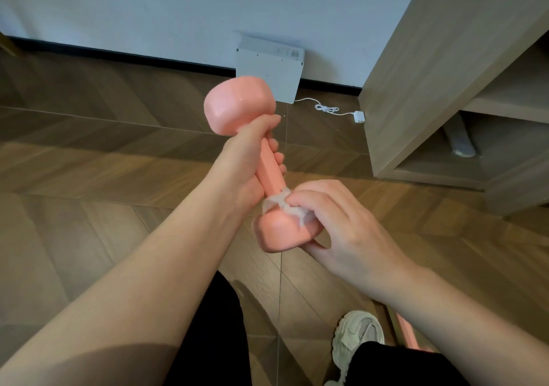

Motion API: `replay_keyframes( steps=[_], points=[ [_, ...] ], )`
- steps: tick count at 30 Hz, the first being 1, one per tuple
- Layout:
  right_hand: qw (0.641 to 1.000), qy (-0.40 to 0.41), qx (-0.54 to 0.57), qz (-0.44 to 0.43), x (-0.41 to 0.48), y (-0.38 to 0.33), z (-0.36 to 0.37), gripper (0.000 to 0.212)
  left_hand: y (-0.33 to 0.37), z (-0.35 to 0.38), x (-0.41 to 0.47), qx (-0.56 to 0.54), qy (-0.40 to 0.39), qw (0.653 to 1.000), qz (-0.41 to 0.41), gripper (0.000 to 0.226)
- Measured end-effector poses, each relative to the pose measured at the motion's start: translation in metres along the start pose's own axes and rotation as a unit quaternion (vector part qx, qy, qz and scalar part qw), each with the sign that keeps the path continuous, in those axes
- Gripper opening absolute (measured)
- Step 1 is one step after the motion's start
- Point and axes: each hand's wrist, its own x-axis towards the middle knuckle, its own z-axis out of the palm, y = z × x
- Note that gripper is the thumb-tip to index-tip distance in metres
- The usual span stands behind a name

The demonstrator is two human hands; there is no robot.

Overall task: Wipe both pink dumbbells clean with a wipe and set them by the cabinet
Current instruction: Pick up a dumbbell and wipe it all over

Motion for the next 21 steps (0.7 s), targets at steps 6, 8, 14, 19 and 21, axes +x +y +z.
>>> replay_keyframes(
  steps=[6,8,14,19,21],
  points=[
    [0.993,-0.028,0.069,0.092,0.005,0.001,-0.005,0.047,0.003,-0.001,-0.004,0.001,-0.071,0.997,0.009,0.026],
    [0.995,-0.009,0.081,0.050,0.004,0.000,-0.003,0.045,0.005,-0.002,-0.004,-0.005,-0.084,0.996,0.004,0.025],
    [0.997,0.017,0.076,-0.026,0.002,-0.007,0.003,0.054,0.008,-0.008,-0.001,-0.060,-0.088,0.994,-0.012,0.024],
    [0.992,-0.028,0.100,0.069,0.008,0.005,-0.001,0.050,0.006,-0.009,0.001,-0.021,-0.138,0.990,0.001,0.037],
    [0.993,-0.025,0.104,0.056,0.008,0.007,0.000,0.049,0.007,-0.009,0.003,-0.014,-0.143,0.990,0.001,0.037]
  ],
)
